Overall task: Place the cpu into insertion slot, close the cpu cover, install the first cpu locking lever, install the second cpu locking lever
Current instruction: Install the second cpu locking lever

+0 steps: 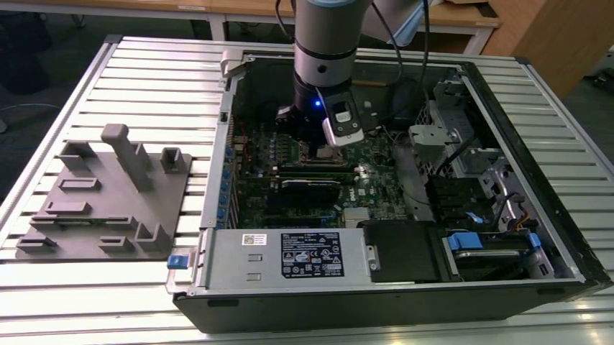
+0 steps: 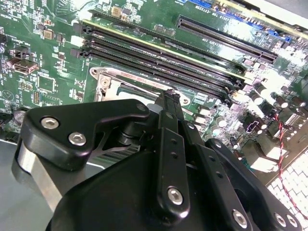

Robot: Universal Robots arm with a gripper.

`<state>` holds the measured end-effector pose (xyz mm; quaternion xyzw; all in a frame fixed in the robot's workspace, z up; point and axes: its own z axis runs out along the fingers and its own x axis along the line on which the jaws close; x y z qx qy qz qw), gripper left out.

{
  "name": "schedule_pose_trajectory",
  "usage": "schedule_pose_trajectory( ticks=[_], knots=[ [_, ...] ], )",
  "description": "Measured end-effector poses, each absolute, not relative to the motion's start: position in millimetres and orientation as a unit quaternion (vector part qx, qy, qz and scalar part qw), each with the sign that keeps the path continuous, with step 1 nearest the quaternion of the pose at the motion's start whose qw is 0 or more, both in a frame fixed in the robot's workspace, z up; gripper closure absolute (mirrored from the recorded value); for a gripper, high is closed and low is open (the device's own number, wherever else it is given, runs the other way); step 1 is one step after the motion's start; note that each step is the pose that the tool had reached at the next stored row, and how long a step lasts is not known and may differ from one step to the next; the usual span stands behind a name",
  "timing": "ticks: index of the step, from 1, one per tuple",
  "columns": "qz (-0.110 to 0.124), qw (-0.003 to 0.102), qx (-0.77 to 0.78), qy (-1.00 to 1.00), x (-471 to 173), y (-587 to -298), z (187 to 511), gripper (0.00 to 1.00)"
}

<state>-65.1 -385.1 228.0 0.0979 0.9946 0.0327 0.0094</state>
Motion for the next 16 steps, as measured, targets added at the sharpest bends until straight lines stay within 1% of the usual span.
schedule_pose_trajectory(
  ticks=[16],
  knots=[
    [0.033, 0.009, 0.098, 0.995, -70.3, -387.0, 221.5, 0.89]
  ],
)
